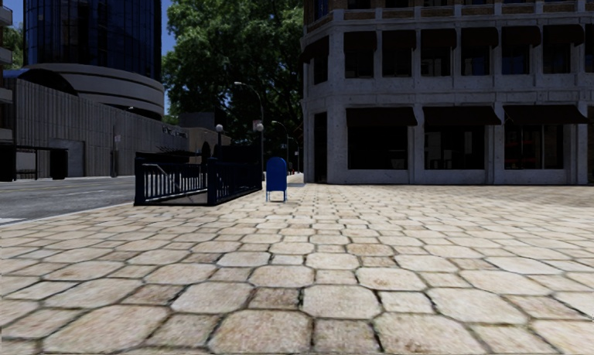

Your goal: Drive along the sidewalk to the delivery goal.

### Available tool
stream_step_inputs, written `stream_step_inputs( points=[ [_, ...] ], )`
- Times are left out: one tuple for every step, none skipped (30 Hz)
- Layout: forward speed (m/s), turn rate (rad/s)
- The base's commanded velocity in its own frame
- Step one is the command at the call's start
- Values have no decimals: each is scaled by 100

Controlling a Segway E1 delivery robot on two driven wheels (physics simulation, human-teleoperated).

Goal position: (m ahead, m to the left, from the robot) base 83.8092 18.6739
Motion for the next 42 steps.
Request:
stream_step_inputs(
  points=[
    [200,0],
    [200,0],
    [200,0],
    [200,0],
    [200,0],
    [200,0],
    [200,0],
    [200,0],
    [200,0],
    [200,0],
    [200,0],
    [200,0],
    [200,0],
    [200,0],
    [200,0],
    [200,0],
    [200,0],
    [200,-8],
    [200,-17],
    [200,-18],
    [200,-18],
    [200,-19],
    [200,-20],
    [200,-20],
    [200,-22],
    [200,-23],
    [200,-23],
    [200,-23],
    [200,-23],
    [200,-23],
    [200,-28],
    [200,-28],
    [200,-36],
    [200,-39],
    [200,-39],
    [200,-39],
    [200,-39],
    [200,-39],
    [200,-39],
    [200,-39],
    [200,-39],
    [200,-39]
  ],
)
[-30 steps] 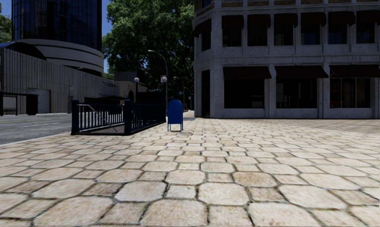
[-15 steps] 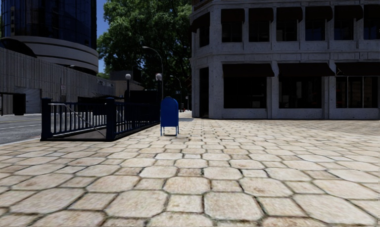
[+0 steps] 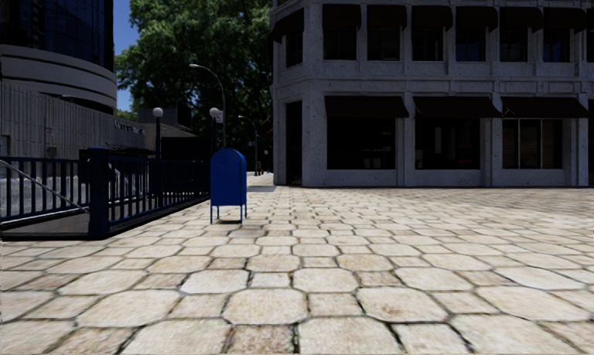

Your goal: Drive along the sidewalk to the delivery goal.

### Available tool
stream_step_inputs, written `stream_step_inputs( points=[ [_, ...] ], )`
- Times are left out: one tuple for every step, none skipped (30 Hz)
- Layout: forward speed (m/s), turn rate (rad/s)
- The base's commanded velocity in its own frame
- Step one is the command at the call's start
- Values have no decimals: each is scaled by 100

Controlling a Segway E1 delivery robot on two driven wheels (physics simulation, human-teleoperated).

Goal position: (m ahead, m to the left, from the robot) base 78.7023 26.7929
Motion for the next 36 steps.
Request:
stream_step_inputs(
  points=[
    [200,-39],
    [200,-39],
    [200,-39],
    [200,-39],
    [200,-39],
    [200,-39],
    [200,-26],
    [200,-3],
    [200,-3],
    [200,0],
    [200,0],
    [200,0],
    [200,0],
    [200,0],
    [200,0],
    [200,0],
    [200,0],
    [200,0],
    [200,0],
    [200,0],
    [200,0],
    [200,0],
    [200,0],
    [200,0],
    [200,0],
    [200,0],
    [200,0],
    [200,0],
    [200,0],
    [200,0],
    [200,0],
    [200,0],
    [200,0],
    [200,0],
    [200,0],
    [200,0]
  ],
)
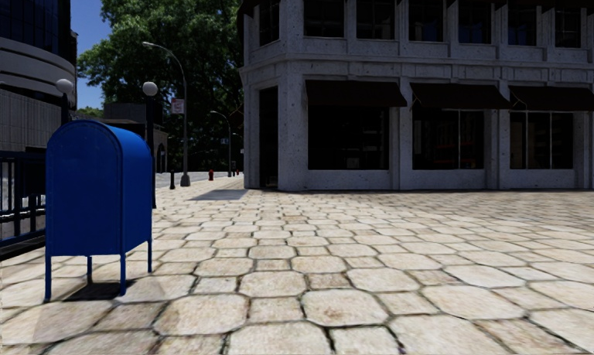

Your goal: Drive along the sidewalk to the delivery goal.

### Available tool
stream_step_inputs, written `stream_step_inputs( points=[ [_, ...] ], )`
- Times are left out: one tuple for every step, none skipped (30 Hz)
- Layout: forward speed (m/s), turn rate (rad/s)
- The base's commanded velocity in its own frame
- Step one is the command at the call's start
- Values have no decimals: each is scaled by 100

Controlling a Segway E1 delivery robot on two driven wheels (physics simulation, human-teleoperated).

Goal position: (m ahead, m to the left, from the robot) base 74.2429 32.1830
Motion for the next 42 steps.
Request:
stream_step_inputs(
  points=[
    [200,0],
    [200,0],
    [200,0],
    [200,0],
    [200,0],
    [200,6],
    [200,21],
    [200,36],
    [200,36],
    [200,48],
    [200,53],
    [200,54],
    [200,54],
    [200,54],
    [200,54],
    [200,54],
    [200,54],
    [200,54],
    [200,54],
    [200,54],
    [200,49],
    [200,44],
    [200,44],
    [200,39],
    [200,26],
    [200,0],
    [200,0],
    [200,0],
    [200,0],
    [200,0],
    [200,0],
    [200,0],
    [200,0],
    [200,0],
    [200,0],
    [200,0],
    [200,0],
    [200,0],
    [200,0],
    [200,0],
    [200,0],
    [200,0]
  ],
)
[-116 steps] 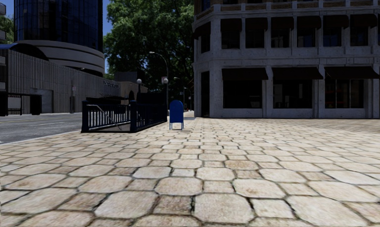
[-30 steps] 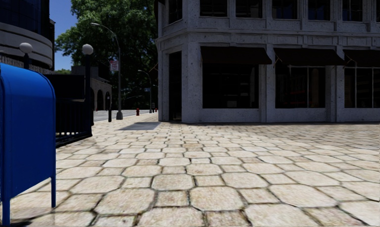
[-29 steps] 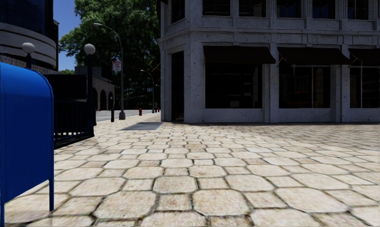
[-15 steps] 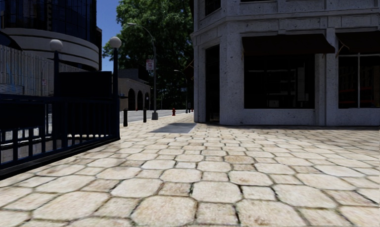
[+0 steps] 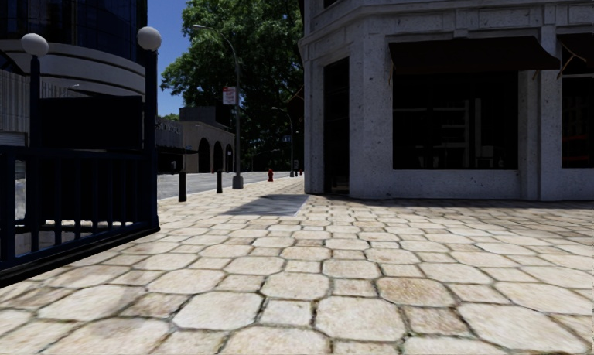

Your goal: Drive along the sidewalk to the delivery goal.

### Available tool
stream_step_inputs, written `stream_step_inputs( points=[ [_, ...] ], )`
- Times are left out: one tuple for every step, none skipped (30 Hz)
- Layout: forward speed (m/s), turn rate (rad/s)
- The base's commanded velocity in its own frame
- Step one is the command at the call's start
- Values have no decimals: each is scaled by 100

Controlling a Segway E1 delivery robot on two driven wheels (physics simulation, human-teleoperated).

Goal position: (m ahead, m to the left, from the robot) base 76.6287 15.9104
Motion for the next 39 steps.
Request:
stream_step_inputs(
  points=[
    [200,0],
    [200,0],
    [200,0],
    [200,0],
    [200,0],
    [200,1],
    [200,12],
    [200,12],
    [200,25],
    [200,38],
    [200,38],
    [200,49],
    [200,54],
    [200,55],
    [200,55],
    [200,55],
    [200,55],
    [200,55],
    [200,55],
    [200,46],
    [200,29],
    [200,21],
    [200,21],
    [200,18],
    [200,11],
    [200,11],
    [200,0],
    [200,0],
    [200,0],
    [200,0],
    [200,0],
    [200,0],
    [200,0],
    [200,0],
    [200,0],
    [200,0],
    [200,0],
    [200,0],
    [200,0]
  ],
)
